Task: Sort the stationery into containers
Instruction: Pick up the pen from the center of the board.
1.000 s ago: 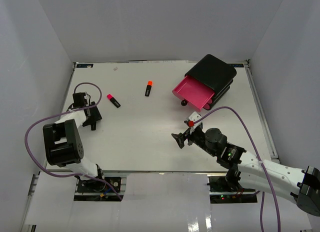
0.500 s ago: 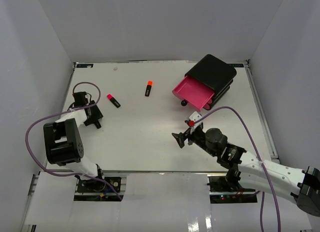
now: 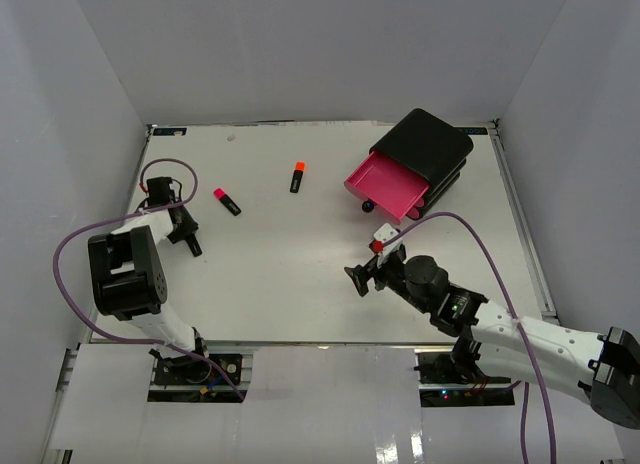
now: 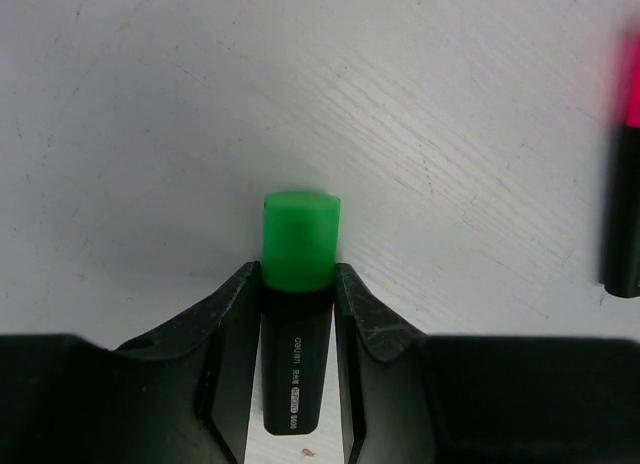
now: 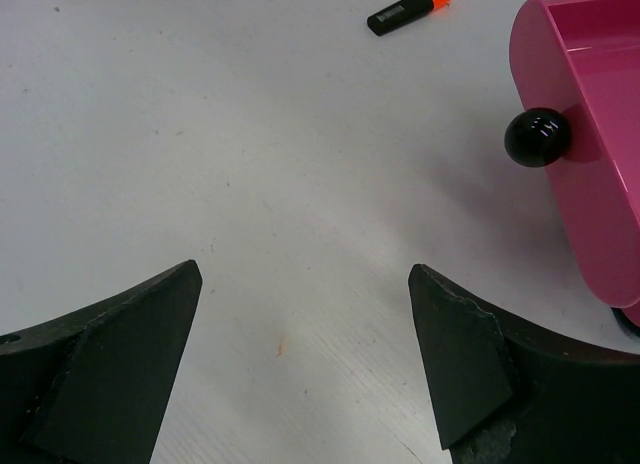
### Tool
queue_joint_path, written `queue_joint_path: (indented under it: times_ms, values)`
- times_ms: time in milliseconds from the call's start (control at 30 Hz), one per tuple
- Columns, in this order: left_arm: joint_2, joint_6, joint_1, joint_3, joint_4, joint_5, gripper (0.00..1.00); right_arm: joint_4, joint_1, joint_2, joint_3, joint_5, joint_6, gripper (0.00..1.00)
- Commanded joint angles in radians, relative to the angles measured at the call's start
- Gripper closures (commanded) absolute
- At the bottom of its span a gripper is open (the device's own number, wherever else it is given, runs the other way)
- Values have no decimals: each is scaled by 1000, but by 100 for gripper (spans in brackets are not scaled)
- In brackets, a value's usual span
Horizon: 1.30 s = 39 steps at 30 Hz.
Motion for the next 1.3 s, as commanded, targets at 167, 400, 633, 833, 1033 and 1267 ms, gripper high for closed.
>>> queue_joint_path:
  times_ms: [167, 400, 633, 833, 1033, 1267]
  values:
    - [-65, -9, 5, -50, -5, 248, 83, -76, -4, 32, 116, -40, -8, 9]
    - [-296, -95, -138, -144, 184, 553, 83, -102, -3, 158, 245, -215, 96, 7]
    - [-483, -343, -372, -279, 475, 604, 83, -7, 5, 306, 374, -267, 210, 3]
    - [-633, -512, -538, -383, 601, 399, 82, -9, 9, 414, 471, -212, 299, 0]
    - [-698, -572, -616, -404, 658, 296, 83, -13, 16, 477, 541, -189, 350, 5]
    - [-718, -612, -649, -440, 715, 262, 82, -32, 22, 523, 595, -181, 350, 14]
